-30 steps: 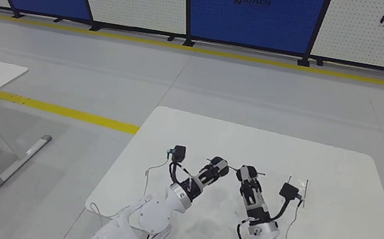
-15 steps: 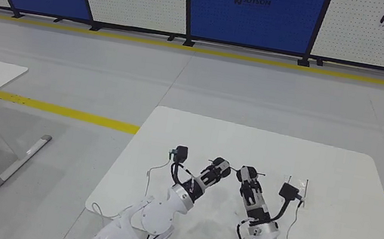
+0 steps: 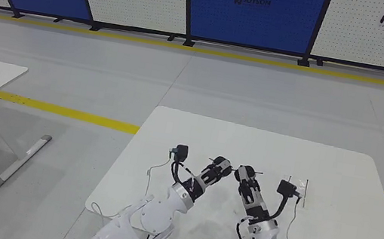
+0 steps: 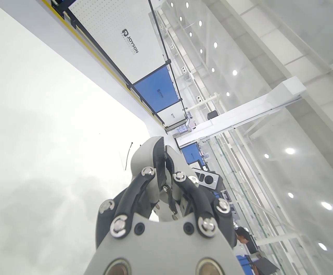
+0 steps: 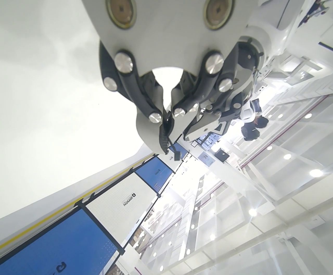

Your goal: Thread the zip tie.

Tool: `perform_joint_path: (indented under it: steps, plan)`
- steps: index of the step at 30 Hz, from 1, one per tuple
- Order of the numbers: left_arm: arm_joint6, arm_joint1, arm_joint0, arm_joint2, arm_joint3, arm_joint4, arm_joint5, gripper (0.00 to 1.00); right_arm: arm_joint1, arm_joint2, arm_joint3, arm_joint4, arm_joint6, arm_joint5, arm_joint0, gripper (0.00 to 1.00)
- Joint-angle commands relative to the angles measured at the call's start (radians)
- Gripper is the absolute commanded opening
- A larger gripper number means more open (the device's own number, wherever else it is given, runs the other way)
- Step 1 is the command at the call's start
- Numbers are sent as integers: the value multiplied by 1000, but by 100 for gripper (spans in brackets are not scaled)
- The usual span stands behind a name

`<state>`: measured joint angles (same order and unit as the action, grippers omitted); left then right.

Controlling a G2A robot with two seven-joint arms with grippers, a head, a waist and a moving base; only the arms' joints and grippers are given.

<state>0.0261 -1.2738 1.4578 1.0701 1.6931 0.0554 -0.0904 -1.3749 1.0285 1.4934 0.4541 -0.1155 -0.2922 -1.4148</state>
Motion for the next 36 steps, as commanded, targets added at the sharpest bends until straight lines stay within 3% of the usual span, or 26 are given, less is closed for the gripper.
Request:
perform_joint_path:
  steps: [1,5,6,8,12,22,36]
  plan:
    - [0,0,-2,1,-2,-1,3,0,-1,2,1,-1,-2,-1,0,0]
    - [-3,-1,-5,3,-5,2,15,0,-3,5,0,2,-8,8,-1,0]
    - [-3,-1,-6,3,-5,2,18,3,-3,5,0,3,-10,12,-1,0]
    - [-4,-1,-7,3,-7,5,22,22,-5,5,-1,6,-11,16,0,0]
    - [-6,-2,-8,3,-8,5,25,29,-7,4,-5,9,-13,20,2,0]
    - [-4,-2,-6,-4,-14,39,28,23,-14,2,-9,23,-34,48,0,0]
    - [-6,-6,-15,-21,-23,66,46,19,-20,6,-11,34,-36,40,-2,0]
